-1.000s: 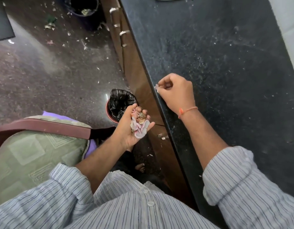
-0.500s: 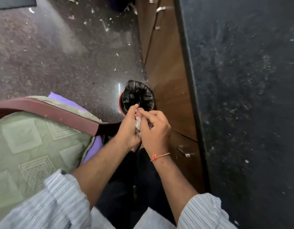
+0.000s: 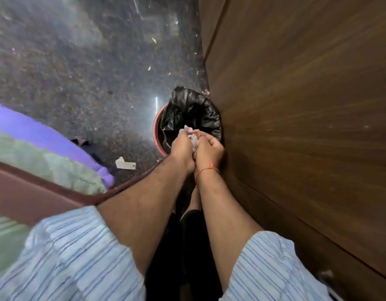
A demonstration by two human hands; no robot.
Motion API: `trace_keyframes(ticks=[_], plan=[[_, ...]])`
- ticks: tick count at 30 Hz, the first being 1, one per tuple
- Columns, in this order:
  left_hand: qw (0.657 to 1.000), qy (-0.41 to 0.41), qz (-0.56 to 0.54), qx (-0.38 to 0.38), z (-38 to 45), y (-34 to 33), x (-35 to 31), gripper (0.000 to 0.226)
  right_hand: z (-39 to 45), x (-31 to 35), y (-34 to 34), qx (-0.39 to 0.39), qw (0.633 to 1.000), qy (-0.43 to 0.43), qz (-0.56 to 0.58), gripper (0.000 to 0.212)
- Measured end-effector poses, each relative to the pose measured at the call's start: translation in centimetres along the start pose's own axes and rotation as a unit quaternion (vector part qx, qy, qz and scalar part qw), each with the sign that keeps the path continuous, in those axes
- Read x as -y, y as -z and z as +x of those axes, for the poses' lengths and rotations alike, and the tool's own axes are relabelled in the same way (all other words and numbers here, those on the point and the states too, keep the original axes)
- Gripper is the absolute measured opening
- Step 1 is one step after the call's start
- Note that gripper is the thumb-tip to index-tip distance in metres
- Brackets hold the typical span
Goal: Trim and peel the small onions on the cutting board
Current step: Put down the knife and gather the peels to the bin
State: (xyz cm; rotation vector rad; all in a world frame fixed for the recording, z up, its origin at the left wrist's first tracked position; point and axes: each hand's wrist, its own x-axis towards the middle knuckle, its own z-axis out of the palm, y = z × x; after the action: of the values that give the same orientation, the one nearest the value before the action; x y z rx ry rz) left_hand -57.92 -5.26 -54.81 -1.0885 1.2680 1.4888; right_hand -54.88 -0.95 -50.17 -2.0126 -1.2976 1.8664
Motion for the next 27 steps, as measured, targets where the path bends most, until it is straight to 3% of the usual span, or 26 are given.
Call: trace_keyframes(ticks=[5,10,12,15,17,18,20,23,25,27], plan=[[0.997,0.042,0.067,-0.001,6.1,-1.9,-0.7,0.054,4.9,-1.3,-1.9,-0.027,0.997,-0.064,0.027,0.017],[0.994,0.084,0.034,0.062,8.5,-3.4,-1.5,0.08,8.6,-0.3,-3.0,0.007,0.993,-0.114,0.014,0.047],[0.998,0.056,0.017,0.017,11.6,-2.9,-0.9,0.09,9.0,0.5,-3.5,0.017,0.992,-0.123,-0.023,0.046],[0.994,0.051,0.038,-0.089,18.2,-0.9,1.4,0.124,8.2,1.8,-3.4,0.011,0.99,-0.117,-0.08,0.037],[0.98,0.037,0.043,-0.188,23.8,0.3,3.5,0.13,7.5,2.4,-3.0,0.031,0.99,-0.131,-0.049,0.034],[0.979,0.028,0.055,-0.195,23.5,0.8,3.5,0.131,6.4,3.0,-2.8,0.039,0.988,-0.14,-0.047,0.032],[0.986,0.046,0.021,-0.156,18.6,0.6,2.4,0.124,5.0,3.1,-2.5,0.07,0.988,-0.126,-0.056,0.026],[0.999,0.04,0.034,0.001,3.4,-2.1,-2.4,0.078,2.6,1.7,-2.1,0.16,0.978,-0.032,-0.133,0.042],[0.993,0.007,0.075,0.095,-3.5,-3.8,-5.5,0.076,1.4,1.2,-1.1,0.177,0.97,-0.038,-0.161,0.053],[0.984,-0.028,0.099,0.146,-7.3,-4.7,-7.3,0.076,0.3,1.9,0.4,0.145,0.98,-0.064,-0.118,0.053]])
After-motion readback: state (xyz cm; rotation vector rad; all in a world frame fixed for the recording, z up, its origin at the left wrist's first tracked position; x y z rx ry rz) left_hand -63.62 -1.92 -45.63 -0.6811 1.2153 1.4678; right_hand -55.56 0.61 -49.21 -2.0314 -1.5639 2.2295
